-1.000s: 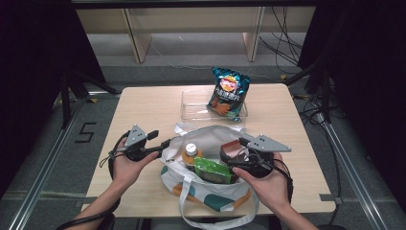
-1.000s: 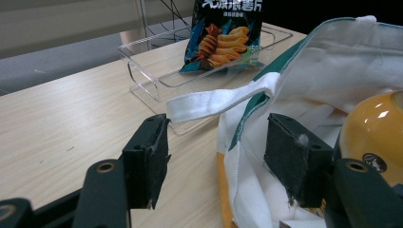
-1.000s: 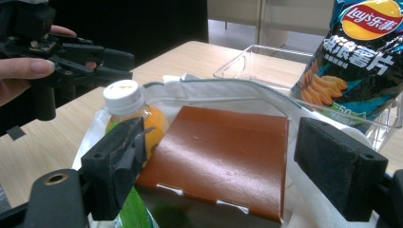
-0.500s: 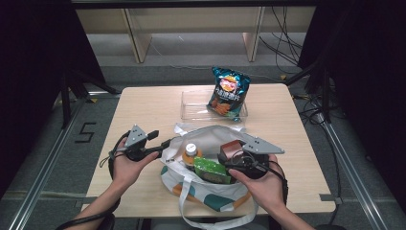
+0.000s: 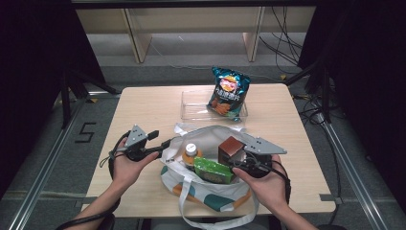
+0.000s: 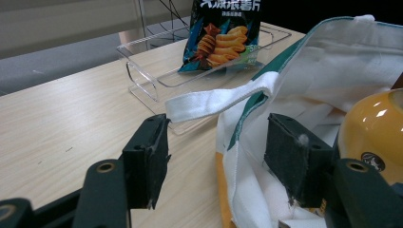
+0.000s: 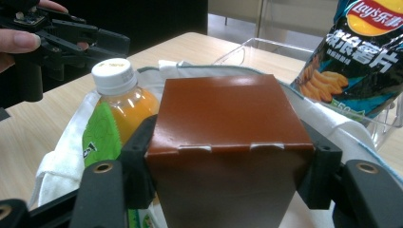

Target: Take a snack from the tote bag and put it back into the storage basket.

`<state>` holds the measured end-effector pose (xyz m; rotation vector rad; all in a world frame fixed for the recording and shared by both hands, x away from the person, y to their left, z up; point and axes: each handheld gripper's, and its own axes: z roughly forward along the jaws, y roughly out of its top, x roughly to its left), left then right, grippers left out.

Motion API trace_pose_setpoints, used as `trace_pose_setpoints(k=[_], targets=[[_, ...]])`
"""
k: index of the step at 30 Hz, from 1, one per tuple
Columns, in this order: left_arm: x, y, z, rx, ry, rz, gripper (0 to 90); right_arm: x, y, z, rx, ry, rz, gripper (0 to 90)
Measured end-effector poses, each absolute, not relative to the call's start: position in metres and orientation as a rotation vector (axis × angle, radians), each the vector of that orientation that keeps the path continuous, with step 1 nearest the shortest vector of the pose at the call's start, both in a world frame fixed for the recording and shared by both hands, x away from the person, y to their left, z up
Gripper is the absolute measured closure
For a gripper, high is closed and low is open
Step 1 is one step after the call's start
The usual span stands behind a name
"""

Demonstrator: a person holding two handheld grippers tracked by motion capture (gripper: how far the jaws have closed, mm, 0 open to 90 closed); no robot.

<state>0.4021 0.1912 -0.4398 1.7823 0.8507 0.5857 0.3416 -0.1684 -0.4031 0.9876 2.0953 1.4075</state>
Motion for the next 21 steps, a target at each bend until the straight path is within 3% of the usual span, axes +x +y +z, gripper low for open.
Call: trace_pose_setpoints(k=[21], targets=[[0.402, 0.191, -0.440, 1.781, 0.856, 0.588, 39.8, 0.343, -0.178, -0.385, 0.971, 2.032, 1.460, 39.0]])
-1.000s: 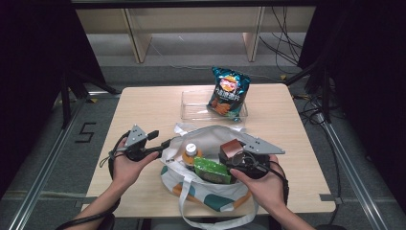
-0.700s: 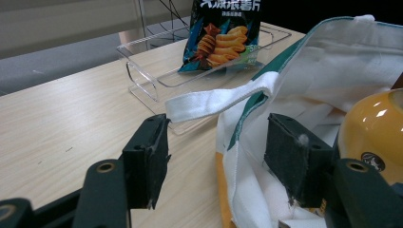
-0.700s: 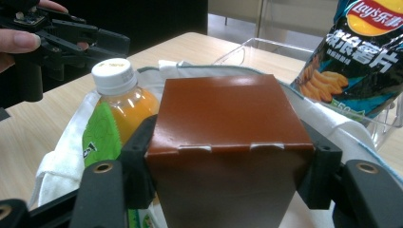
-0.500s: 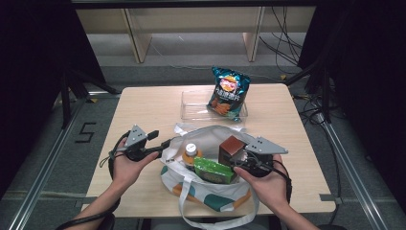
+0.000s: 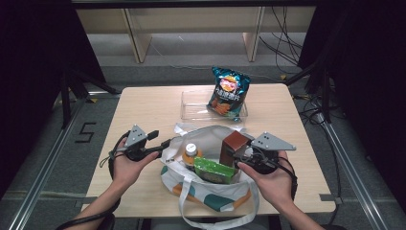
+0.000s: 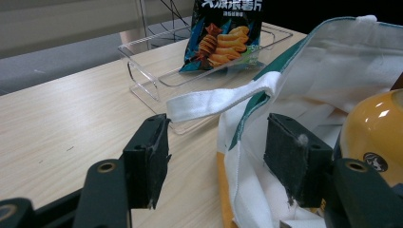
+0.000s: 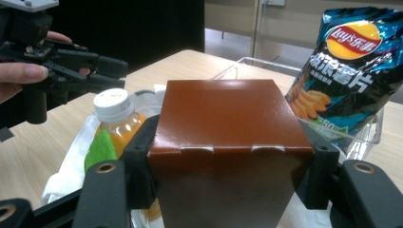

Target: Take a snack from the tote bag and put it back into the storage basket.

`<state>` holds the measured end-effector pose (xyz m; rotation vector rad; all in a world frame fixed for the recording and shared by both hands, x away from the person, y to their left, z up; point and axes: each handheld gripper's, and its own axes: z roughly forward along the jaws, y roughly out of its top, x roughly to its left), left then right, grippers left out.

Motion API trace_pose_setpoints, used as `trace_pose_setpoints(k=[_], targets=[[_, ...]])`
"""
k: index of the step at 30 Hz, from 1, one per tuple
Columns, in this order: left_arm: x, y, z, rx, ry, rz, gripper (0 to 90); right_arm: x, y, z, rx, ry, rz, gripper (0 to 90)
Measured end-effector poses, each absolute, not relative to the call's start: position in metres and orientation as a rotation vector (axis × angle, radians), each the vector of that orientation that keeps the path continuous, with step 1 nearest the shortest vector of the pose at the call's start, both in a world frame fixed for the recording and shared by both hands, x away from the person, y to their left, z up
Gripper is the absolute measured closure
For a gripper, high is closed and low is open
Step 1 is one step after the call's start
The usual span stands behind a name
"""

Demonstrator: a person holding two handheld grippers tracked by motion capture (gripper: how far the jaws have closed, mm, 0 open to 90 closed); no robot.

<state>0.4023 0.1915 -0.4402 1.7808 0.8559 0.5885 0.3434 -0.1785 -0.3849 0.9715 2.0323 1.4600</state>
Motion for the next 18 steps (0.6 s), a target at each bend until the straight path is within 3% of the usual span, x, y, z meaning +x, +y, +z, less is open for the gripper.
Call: trace_pose_setpoints(k=[18], targets=[[0.402, 0.193, -0.439, 1.772, 0.859, 0.595, 39.9, 0.347, -0.187, -0.357, 1.006, 1.985, 1.484, 39.1]])
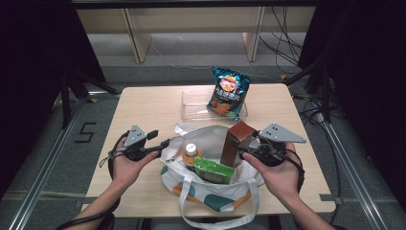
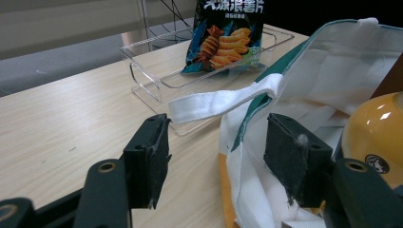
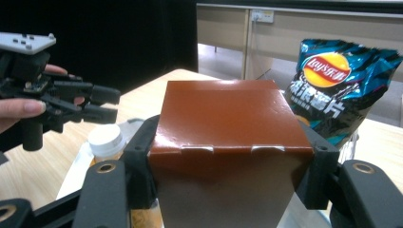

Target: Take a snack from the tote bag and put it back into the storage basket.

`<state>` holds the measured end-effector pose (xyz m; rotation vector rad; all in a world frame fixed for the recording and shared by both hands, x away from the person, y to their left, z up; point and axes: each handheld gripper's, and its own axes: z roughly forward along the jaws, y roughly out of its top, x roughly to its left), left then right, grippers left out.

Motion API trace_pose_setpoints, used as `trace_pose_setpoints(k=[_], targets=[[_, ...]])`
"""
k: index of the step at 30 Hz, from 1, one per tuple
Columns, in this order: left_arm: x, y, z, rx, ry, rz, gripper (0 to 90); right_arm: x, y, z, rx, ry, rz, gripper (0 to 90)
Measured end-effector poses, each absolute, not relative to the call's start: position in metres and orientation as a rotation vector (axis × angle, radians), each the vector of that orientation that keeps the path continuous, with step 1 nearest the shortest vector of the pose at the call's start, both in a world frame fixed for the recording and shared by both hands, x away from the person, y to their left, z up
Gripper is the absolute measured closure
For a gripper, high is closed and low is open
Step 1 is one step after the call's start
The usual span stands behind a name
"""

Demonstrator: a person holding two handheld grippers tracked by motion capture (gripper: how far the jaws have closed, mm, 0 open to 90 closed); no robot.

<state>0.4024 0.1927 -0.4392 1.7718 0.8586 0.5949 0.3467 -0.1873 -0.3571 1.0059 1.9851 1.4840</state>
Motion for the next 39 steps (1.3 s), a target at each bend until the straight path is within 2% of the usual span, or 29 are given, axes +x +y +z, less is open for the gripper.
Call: trace_pose_setpoints(k=[39], targets=[[0.403, 0.194, -0.438, 1.768, 0.853, 0.604, 40.0, 0.362, -0.193, -0.300, 0.988, 1.872, 1.527, 39.2]])
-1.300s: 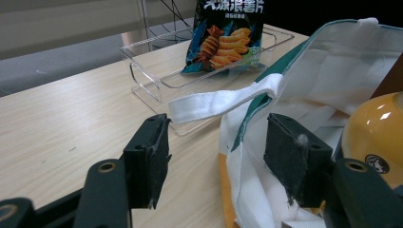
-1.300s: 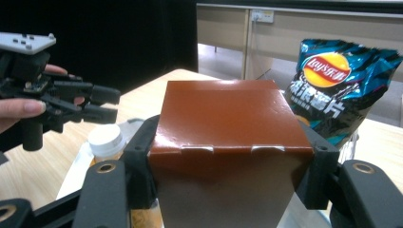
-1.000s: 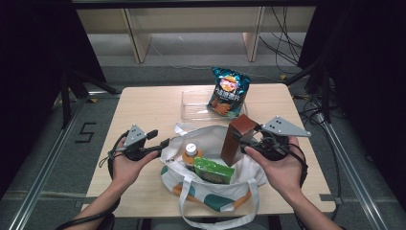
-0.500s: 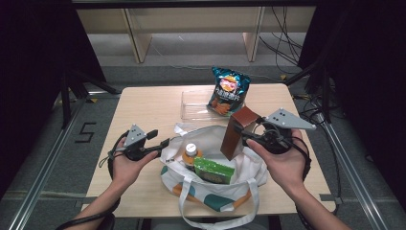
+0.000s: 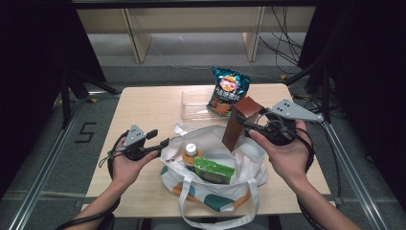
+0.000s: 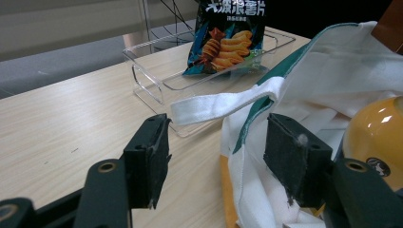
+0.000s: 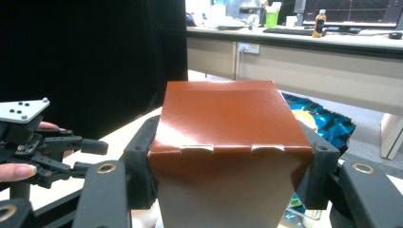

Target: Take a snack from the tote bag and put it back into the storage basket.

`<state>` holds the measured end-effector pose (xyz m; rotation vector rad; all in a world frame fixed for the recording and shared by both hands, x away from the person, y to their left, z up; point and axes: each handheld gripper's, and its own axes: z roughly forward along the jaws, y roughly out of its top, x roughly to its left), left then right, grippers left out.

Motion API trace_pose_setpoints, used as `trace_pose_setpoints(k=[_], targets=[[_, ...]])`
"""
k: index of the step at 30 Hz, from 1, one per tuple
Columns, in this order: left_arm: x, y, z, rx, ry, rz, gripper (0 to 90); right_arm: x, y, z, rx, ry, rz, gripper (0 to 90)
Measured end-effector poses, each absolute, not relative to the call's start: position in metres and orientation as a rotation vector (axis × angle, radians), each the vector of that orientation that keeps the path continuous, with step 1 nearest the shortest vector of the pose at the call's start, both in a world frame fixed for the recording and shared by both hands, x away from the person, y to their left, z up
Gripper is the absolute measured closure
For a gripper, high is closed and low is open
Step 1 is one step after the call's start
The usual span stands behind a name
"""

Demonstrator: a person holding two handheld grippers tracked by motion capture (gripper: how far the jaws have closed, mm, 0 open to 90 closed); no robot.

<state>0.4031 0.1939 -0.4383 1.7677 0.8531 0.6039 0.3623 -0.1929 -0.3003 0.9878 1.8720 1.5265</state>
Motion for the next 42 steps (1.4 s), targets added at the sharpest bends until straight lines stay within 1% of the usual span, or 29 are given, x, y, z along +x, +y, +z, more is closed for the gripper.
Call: trace_pose_setpoints(k=[2, 26, 42], targets=[[0.403, 0.194, -0.438, 1.773, 0.848, 0.608, 40.0, 0.365, -0.194, -0.297, 0.954, 1.844, 1.529, 39.1], [0.403, 0.194, -0.438, 1.767, 0.853, 0.604, 40.0, 0.382, -0.198, -0.277, 0.991, 1.798, 1.532, 39.2], [0.403, 0.194, -0.438, 1.770, 0.849, 0.604, 40.0, 0.399, -0.202, -0.273, 1.002, 1.756, 1.495, 39.2]])
